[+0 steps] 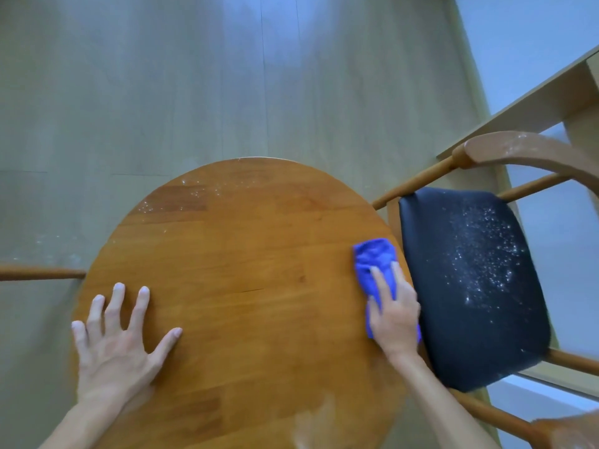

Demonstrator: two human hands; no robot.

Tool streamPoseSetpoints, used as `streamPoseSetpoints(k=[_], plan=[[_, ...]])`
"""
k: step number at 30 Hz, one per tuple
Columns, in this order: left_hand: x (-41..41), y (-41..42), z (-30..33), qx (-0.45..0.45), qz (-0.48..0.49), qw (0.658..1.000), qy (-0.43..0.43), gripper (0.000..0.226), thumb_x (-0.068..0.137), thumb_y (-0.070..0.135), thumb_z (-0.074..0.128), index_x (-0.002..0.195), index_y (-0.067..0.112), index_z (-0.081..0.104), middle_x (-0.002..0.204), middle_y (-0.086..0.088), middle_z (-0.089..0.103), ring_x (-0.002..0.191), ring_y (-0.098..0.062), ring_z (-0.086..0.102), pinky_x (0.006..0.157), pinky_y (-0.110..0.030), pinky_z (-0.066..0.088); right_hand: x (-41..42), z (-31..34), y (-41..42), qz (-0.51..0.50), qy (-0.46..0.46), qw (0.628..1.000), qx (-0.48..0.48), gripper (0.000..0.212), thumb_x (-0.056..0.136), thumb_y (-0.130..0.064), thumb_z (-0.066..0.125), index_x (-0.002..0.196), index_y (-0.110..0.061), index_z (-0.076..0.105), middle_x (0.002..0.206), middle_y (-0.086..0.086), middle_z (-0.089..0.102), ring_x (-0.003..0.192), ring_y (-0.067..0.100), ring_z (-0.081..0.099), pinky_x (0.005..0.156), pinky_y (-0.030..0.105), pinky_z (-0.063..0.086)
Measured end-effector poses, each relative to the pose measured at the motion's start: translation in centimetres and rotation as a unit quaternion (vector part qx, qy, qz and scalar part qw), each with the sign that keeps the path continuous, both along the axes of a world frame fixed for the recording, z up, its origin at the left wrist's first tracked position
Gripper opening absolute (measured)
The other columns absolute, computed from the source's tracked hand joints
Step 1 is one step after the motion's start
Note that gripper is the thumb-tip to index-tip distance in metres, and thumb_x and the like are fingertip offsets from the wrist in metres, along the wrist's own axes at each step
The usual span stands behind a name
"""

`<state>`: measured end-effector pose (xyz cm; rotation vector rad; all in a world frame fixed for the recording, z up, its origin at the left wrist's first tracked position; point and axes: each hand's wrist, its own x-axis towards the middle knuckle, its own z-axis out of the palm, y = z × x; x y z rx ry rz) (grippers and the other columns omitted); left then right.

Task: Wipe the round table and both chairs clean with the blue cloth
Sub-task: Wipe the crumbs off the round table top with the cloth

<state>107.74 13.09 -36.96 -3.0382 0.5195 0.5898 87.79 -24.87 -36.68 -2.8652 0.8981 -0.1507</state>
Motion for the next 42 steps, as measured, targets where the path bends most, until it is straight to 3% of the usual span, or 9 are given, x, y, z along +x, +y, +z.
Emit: streamPoseSetpoints(k=[5,7,14,21,24,27,31,35,42], plan=[[-0.1,-0.1,-0.1,-0.01,-0.002,1.0,-0.005,0.088,0.076,0.076,0.025,0.143,0.021,0.041,0.151,-0.014,0.027,0.138,-0.04,0.02,0.105,-0.066,0.021,1.5,0.3,-1.7,-0.408,-0.043,0.91,0.061,0.052,0.096,-0.011,0.05,0.146,-0.019,0.039,0.156,0.015,0.024,0.125,0.046,0.038,0.102,0.056,0.03],[-0.1,-0.1,-0.1,-0.012,-0.005,1.0,-0.003,0.089,0.077,0.076,0.023,0.143,0.019,0.04,0.151,-0.015,0.027,0.139,-0.041,0.02,0.105,-0.066,0.02,4.8,0.0,-1.0,-0.451,-0.064,0.889,0.052,0.053,0.095,-0.008,0.05,0.146,-0.018,0.039,0.157,0.015,0.022,0.125,0.046,0.037,0.102,0.054,0.028],[-0.1,0.2,-0.2,-0.009,-0.011,1.0,0.0,0.089,0.078,0.075,0.024,0.144,0.018,0.039,0.152,-0.015,0.026,0.139,-0.04,0.019,0.105,-0.066,0.02,18.8,-0.6,10.0,-0.081,-0.068,0.994,0.036,0.061,0.073,-0.014,0.071,0.132,-0.019,0.059,0.144,0.017,0.048,0.108,0.04,0.057,0.081,0.045,0.049],[-0.1,0.2,0.1,-0.007,0.014,1.0,0.015,0.094,0.075,0.083,0.016,0.143,0.024,0.04,0.152,-0.01,0.026,0.14,-0.035,0.021,0.108,-0.063,0.022,12.8,-0.9,12.1,0.287,-0.054,0.955,0.055,0.055,0.077,-0.013,0.063,0.13,-0.025,0.06,0.148,0.01,0.045,0.114,0.034,0.056,0.081,0.039,0.047],[-0.1,0.2,0.0,-0.002,0.008,1.0,0.027,0.091,0.075,0.082,0.019,0.145,0.026,0.038,0.154,-0.009,0.024,0.141,-0.035,0.022,0.11,-0.058,0.016,8.4,-1.0,5.9,0.233,-0.054,0.971,0.02,0.055,0.08,-0.013,0.064,0.134,-0.021,0.058,0.149,0.015,0.041,0.124,0.037,0.052,0.097,0.047,0.044],[0.0,0.5,0.0,-0.008,0.017,0.999,0.032,0.09,0.077,0.082,0.016,0.145,0.027,0.036,0.155,-0.007,0.023,0.142,-0.034,0.021,0.113,-0.051,0.005,8.0,-1.0,0.7,-0.013,-0.072,0.997,0.009,0.049,0.09,-0.022,0.049,0.138,-0.011,0.051,0.15,0.024,0.035,0.128,0.044,0.044,0.105,0.054,0.038],[-0.2,0.3,-0.1,-0.03,0.012,0.999,0.027,0.088,0.078,0.08,0.018,0.146,0.026,0.031,0.156,-0.009,0.024,0.142,-0.035,0.021,0.113,-0.054,0.007,13.5,-0.9,-0.7,-0.317,-0.099,0.942,0.047,0.053,0.095,-0.013,0.049,0.147,-0.014,0.038,0.157,0.021,0.021,0.134,0.045,0.032,0.112,0.047,0.023],[0.0,0.5,-0.4,-0.033,0.003,0.999,0.023,0.086,0.08,0.078,0.021,0.147,0.026,0.029,0.156,-0.01,0.022,0.143,-0.037,0.019,0.113,-0.058,0.01,21.5,-1.9,3.8,-0.233,-0.118,0.964,0.052,0.053,0.089,-0.009,0.058,0.142,-0.011,0.047,0.153,0.023,0.03,0.129,0.047,0.039,0.109,0.048,0.028],[0.2,0.5,0.0,-0.042,0.018,0.998,0.049,0.084,0.083,0.077,0.009,0.145,0.025,0.032,0.155,-0.01,0.026,0.143,-0.037,0.02,0.112,-0.058,0.012,29.7,-1.2,21.9,0.109,-0.086,0.984,0.114,0.058,0.076,-0.014,0.067,0.133,-0.021,0.057,0.148,0.013,0.044,0.124,0.037,0.05,0.09,0.045,0.049]])
